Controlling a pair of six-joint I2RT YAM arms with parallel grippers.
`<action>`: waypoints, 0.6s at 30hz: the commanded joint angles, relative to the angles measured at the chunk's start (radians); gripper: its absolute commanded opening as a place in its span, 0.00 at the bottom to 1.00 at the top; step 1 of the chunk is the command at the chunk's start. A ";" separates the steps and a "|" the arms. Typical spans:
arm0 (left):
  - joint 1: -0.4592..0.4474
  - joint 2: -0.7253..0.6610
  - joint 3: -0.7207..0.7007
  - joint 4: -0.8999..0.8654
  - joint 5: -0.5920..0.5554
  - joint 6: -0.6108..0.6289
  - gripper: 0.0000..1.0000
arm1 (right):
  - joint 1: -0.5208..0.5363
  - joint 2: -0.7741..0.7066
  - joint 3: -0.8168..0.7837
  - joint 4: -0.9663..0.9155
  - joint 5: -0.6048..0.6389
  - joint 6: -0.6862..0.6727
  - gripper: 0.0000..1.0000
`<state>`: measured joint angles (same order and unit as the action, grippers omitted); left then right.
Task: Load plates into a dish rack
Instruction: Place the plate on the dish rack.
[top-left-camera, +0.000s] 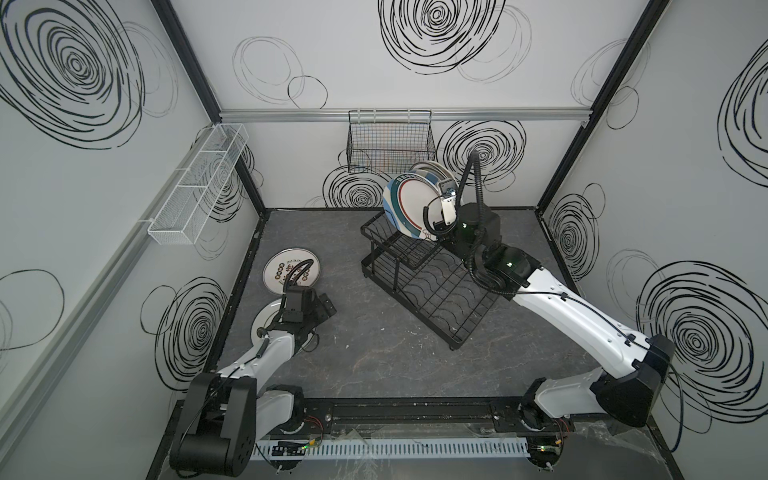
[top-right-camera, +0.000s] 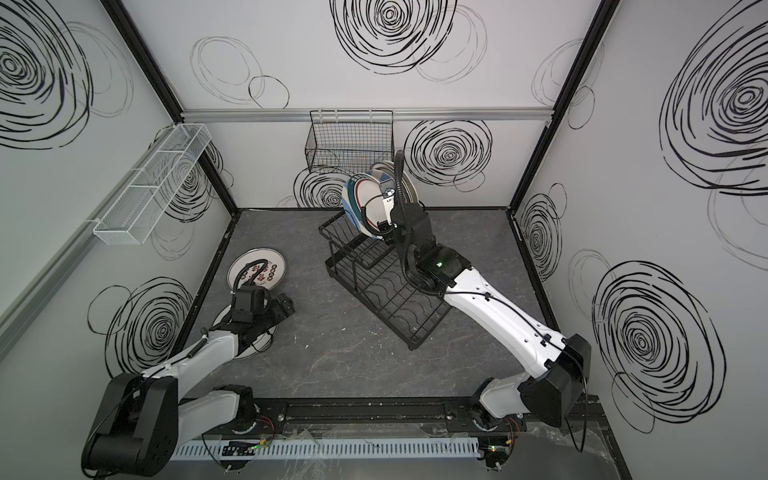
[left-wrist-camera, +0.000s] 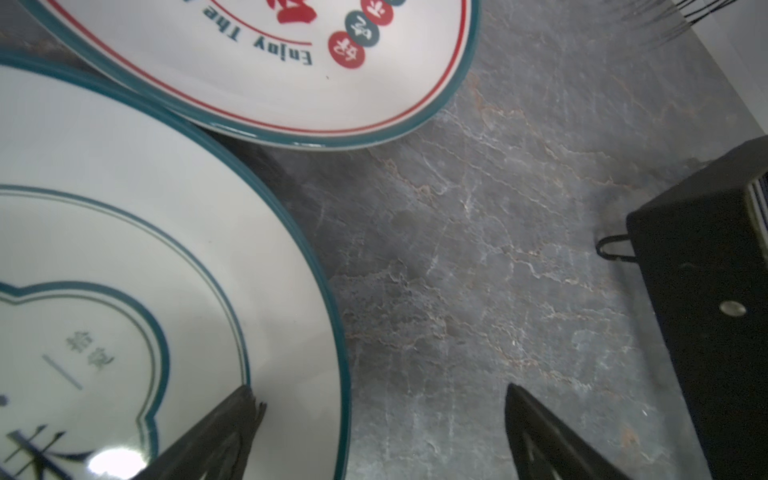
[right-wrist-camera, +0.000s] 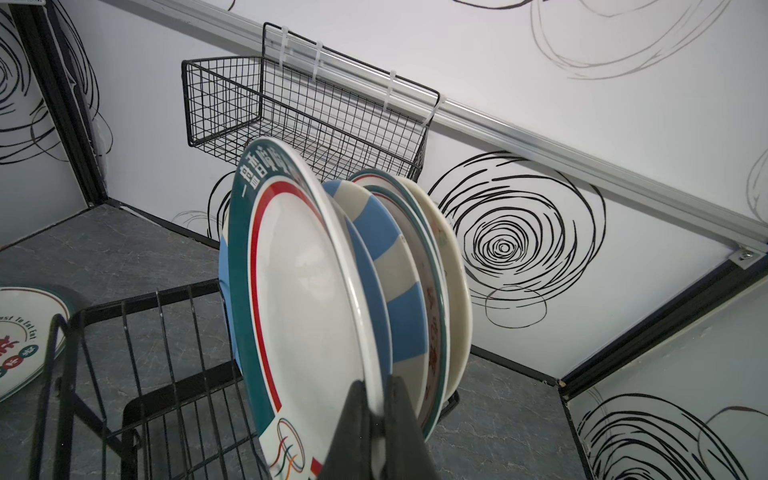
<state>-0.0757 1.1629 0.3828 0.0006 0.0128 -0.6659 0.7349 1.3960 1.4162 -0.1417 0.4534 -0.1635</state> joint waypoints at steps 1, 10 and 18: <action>-0.037 -0.010 -0.008 -0.001 0.029 -0.034 0.96 | 0.009 0.006 0.010 0.094 0.021 -0.038 0.00; -0.095 -0.032 0.003 -0.002 0.048 -0.046 0.96 | 0.042 0.037 -0.022 0.149 0.052 -0.095 0.00; -0.145 -0.014 0.008 0.005 0.055 -0.047 0.96 | 0.068 0.045 -0.047 0.196 0.108 -0.141 0.00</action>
<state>-0.2050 1.1427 0.3828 -0.0013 0.0494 -0.6952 0.7883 1.4448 1.3735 -0.0410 0.5190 -0.2707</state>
